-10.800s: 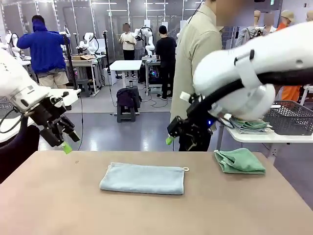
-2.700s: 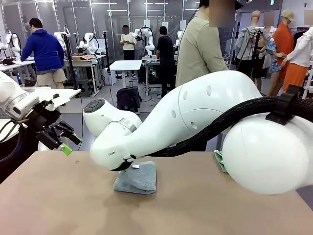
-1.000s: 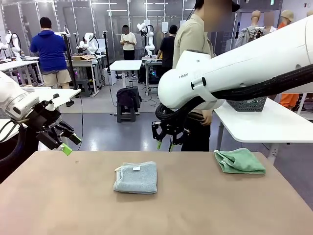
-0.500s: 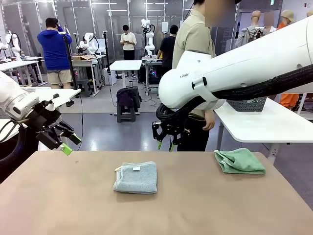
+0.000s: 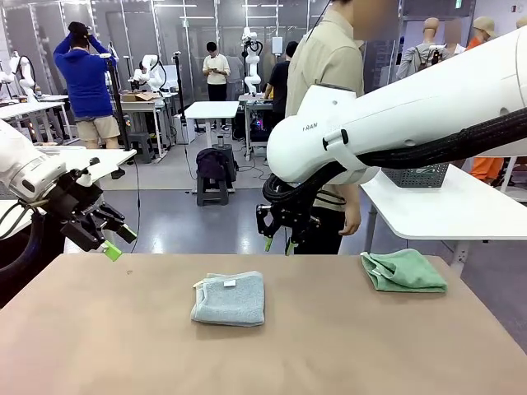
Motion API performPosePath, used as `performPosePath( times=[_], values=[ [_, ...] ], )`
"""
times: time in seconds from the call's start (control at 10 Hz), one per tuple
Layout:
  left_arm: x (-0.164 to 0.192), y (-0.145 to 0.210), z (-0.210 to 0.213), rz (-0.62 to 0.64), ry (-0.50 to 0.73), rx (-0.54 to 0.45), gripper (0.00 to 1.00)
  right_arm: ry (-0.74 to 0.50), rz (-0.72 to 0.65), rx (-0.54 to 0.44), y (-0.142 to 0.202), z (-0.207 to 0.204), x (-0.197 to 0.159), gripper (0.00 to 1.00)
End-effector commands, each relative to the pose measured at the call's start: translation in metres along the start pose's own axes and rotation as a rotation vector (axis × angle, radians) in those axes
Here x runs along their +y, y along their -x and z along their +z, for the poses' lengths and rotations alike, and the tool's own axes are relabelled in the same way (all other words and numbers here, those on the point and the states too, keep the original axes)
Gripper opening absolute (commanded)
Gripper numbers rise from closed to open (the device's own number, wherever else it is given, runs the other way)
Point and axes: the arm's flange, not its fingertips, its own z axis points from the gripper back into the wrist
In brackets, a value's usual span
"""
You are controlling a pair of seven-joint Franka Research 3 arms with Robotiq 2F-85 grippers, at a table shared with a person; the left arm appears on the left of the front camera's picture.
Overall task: Fold the towels and place them in the basket.
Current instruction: Stack the folded Towel with hook on the right side of the table.
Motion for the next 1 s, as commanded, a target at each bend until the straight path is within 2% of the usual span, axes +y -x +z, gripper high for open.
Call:
performPosePath(
  times=[0.0, 0.2, 0.3, 0.9],
  values=[
    [-0.001, 0.0, 0.001, -0.008, 0.0, 0.008, 0.92, 0.004, -0.018, -0.004, -0.001, 0.0, 0.002, 0.45],
    [-0.001, 0.0, 0.001, -0.008, 0.0, 0.008, 0.92, 0.0, 0.0, 0.0, 0.0, 0.0, 0.0, 0.45],
    [-0.001, 0.0, 0.001, -0.008, 0.0, 0.008, 0.92, 0.006, -0.035, 0.006, -0.001, -0.008, 0.001, 0.45],
    [-0.001, 0.0, 0.001, -0.008, 0.0, 0.008, 0.92, -0.075, -0.035, 0.03, 0.01, -0.088, -0.003, 0.45]
  ],
)
